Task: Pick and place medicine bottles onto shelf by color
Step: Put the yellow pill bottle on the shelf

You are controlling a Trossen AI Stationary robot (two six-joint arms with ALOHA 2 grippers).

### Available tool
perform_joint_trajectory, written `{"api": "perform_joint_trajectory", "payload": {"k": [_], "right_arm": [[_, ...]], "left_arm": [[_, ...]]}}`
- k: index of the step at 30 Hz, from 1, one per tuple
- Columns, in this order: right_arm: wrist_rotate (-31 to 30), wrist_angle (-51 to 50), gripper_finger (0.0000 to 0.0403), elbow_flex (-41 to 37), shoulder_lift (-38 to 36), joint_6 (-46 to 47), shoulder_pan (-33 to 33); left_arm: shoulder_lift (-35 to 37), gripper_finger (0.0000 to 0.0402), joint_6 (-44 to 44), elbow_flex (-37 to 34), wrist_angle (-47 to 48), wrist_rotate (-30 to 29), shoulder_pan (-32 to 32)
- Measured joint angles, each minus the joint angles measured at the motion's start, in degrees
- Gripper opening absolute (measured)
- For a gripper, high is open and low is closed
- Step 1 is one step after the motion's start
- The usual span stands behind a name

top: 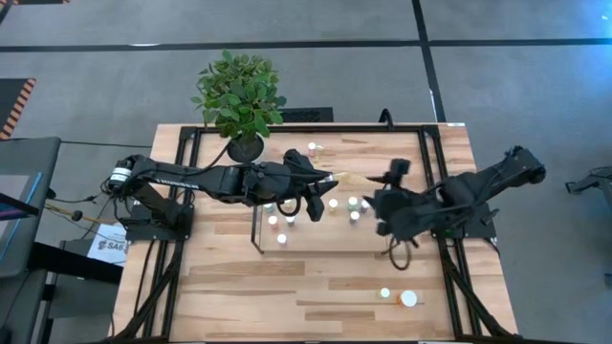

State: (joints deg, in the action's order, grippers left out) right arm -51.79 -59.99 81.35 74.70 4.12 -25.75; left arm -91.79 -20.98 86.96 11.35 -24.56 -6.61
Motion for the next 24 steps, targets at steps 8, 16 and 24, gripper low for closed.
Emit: {"api": "perform_joint_trajectory", "payload": {"k": [8,16,24], "right_arm": [[17.20,-24.07,0.0249,-0.05,-9.47,34.43,-1.71],[17.57,-27.72,0.0249,-0.05,-16.24,46.84,-5.06],[18.17,-27.76,0.0249,-0.05,-15.25,46.72,-6.92]], "left_arm": [[0.00,0.0095,-10.74,0.00,8.86,3.09,0.00],[-0.26,0.0096,-20.45,-0.04,25.07,7.86,0.14],[-4.32,0.0096,-21.37,0.18,28.05,17.55,3.85]]}}
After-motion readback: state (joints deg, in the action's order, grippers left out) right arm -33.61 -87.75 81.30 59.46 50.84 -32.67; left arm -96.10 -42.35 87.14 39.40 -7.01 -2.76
